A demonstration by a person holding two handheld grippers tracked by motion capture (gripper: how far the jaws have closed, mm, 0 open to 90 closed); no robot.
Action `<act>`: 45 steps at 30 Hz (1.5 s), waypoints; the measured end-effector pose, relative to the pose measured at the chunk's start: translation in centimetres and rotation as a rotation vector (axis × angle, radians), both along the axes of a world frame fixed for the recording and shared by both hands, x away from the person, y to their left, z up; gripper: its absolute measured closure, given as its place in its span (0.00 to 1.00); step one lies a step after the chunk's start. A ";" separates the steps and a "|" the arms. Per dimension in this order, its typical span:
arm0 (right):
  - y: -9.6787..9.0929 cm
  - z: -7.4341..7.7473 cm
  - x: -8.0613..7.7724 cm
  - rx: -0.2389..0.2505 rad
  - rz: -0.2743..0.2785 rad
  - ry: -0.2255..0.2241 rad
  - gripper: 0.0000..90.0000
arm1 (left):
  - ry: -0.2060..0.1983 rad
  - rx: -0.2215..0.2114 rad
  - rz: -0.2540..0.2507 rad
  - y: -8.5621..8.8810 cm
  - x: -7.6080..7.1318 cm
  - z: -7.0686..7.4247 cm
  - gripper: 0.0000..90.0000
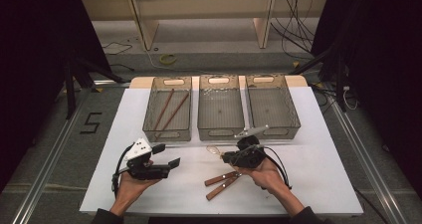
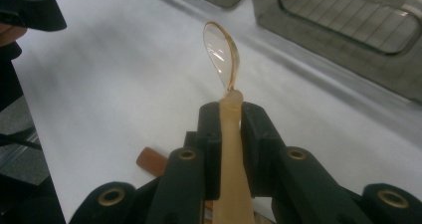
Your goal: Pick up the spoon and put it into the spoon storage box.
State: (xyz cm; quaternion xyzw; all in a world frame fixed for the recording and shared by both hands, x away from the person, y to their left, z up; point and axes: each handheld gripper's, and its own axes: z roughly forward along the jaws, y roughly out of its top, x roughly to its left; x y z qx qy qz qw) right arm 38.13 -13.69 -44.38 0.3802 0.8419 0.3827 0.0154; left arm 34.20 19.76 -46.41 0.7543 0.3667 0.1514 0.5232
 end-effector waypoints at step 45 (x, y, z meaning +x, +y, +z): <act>-0.5 4.5 6.0 0.047 -0.084 -0.091 0.89 | -0.024 -0.007 0.012 0.3 0.1 -0.2 0.22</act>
